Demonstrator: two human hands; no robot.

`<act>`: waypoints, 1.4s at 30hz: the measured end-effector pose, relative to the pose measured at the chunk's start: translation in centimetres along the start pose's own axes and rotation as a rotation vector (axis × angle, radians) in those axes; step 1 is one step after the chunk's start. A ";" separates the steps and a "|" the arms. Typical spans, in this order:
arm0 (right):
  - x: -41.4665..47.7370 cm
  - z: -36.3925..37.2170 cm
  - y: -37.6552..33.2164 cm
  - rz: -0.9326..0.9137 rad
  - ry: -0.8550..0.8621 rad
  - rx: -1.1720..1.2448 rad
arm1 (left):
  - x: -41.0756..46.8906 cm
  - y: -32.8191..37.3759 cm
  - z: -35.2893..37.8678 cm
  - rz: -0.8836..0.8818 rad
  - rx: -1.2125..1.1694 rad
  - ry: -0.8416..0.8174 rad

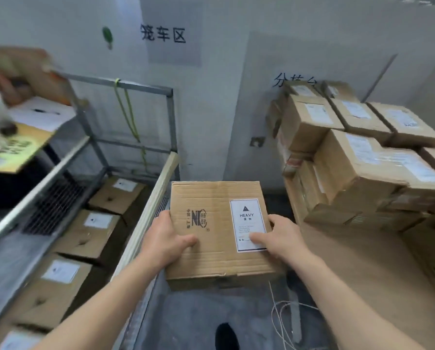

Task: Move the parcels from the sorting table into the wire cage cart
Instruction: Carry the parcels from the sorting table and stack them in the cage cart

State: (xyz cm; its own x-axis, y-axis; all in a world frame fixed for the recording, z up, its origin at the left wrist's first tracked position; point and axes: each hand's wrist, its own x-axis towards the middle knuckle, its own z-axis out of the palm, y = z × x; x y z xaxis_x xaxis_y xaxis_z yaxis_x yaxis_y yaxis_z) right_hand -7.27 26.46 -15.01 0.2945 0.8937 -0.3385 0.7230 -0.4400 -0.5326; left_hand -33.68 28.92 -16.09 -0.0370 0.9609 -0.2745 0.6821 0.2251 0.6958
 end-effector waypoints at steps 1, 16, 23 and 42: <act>0.9 0.5 -1.2 -0.037 -0.028 0.002 | 0.3 -0.5 -0.8 -0.019 -0.014 0.031; 10.7 7.3 -18.2 -0.562 -0.367 -0.205 | 1.5 -7.5 -7.2 -0.395 -0.198 0.442; 10.5 13.1 -24.1 -0.675 -0.479 -0.257 | 0.1 -12.7 -9.4 -0.557 -0.231 0.571; 9.1 32.0 -35.8 -0.785 -0.618 -0.532 | 1.2 -30.0 -13.6 -0.847 -0.456 0.546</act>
State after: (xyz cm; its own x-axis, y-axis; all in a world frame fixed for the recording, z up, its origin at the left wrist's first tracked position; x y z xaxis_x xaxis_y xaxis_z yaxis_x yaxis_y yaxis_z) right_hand -50.44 47.50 -23.83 -0.6106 0.6446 -0.4600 0.7894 0.4490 -0.4186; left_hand -64.10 25.53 -28.31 -0.7584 0.3845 -0.5263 -0.0453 0.7744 0.6311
